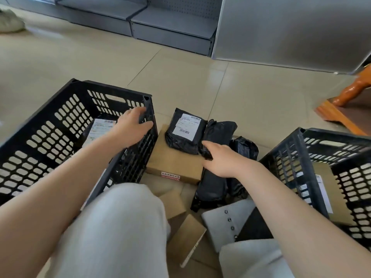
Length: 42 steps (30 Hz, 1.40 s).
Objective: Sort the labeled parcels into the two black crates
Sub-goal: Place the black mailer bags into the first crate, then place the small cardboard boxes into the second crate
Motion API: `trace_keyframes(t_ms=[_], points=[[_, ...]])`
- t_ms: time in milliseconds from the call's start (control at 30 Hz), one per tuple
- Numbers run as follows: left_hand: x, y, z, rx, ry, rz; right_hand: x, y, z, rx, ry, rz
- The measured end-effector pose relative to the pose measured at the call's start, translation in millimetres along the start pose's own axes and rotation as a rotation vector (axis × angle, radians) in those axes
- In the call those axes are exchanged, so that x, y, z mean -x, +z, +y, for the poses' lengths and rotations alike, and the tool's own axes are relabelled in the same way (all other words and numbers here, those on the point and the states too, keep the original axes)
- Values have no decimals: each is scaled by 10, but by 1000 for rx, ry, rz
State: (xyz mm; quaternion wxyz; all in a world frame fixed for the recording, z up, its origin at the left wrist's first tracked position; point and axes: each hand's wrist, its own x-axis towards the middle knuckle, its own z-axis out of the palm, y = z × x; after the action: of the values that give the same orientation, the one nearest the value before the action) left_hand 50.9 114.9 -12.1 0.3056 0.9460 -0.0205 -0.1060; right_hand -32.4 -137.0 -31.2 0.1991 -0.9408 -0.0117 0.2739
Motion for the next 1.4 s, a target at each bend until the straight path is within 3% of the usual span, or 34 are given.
trace_keyframes(t_ms=[167,367,633,767,967,1133,1400], points=[[19,-170,582,-90,74,-230,121,24,312,-14,99,-59],[328,-83,1105,-237,134,-263,235,308,541,-58,210,-111],[513,552,1026,-478,198,-413,135,1042,664,-143,288,-154],[514,614,1112,-572,286,-460,30,1500,589,55,200,-207],[517,414,1281,-565,394,-446,-108,2035,481,645,-131,-318],[488,259,1221,-728,311,-574,-206,2480,386,816,-181,-432],[509,193,1204,-720,309,-583,-181,2631,462,897,-271,-290]])
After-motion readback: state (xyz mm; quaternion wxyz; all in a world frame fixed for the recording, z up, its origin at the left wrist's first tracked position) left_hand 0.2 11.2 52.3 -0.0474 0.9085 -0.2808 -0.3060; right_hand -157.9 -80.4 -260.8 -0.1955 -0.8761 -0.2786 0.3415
